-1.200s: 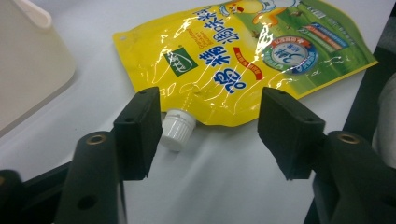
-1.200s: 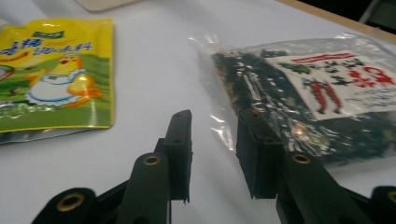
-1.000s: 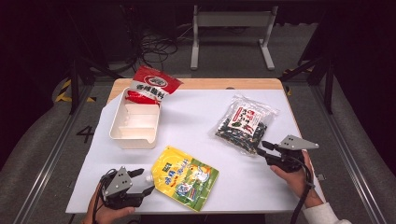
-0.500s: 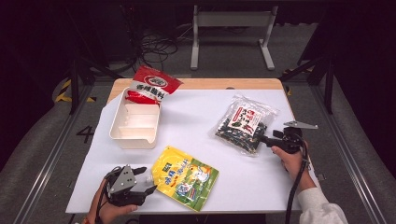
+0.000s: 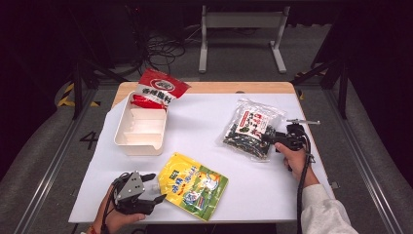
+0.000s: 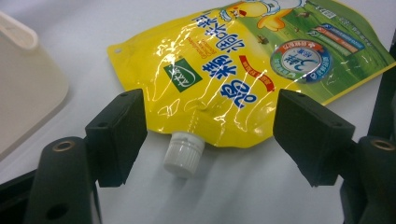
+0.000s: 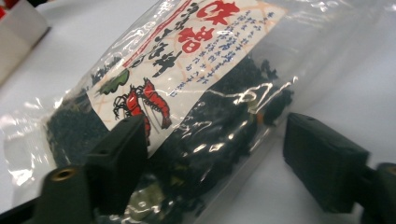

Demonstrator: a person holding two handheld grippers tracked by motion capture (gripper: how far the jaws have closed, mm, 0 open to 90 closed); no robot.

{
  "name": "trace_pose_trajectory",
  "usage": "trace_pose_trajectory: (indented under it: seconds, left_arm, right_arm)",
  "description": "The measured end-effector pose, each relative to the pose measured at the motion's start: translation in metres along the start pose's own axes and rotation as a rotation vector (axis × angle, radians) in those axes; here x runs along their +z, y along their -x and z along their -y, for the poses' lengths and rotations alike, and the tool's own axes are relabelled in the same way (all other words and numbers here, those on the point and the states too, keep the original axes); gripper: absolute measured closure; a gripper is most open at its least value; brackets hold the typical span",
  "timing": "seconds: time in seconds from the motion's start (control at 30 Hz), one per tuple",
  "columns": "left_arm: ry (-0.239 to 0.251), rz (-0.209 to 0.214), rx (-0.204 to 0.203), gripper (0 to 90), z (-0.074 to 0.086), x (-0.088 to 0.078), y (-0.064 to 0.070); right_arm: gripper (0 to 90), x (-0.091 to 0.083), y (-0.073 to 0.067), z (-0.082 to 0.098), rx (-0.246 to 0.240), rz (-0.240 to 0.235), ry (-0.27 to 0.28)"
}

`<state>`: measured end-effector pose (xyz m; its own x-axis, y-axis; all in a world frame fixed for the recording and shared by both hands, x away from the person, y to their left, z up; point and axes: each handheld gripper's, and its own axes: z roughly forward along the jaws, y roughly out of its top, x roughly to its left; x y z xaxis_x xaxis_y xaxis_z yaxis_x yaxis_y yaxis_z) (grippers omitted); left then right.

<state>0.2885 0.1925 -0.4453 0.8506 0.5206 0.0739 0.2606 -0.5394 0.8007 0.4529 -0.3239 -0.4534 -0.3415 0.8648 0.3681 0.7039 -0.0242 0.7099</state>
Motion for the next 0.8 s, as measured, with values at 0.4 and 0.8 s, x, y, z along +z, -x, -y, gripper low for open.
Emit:
trace_pose_trajectory:
  seconds: [0.4, 0.8]
  left_arm:
    - [0.071, 0.059, -0.026, 19.9, -0.032, 0.014, -0.017]
    - [0.073, 0.179, -0.098, 15.7, -0.088, 0.072, -0.042]
  right_arm:
    - [61.3, 0.011, -0.001, 0.000, 0.077, -0.204, -0.050]
    - [69.5, -0.007, -0.027, 0.005, -0.151, -0.174, 0.025]
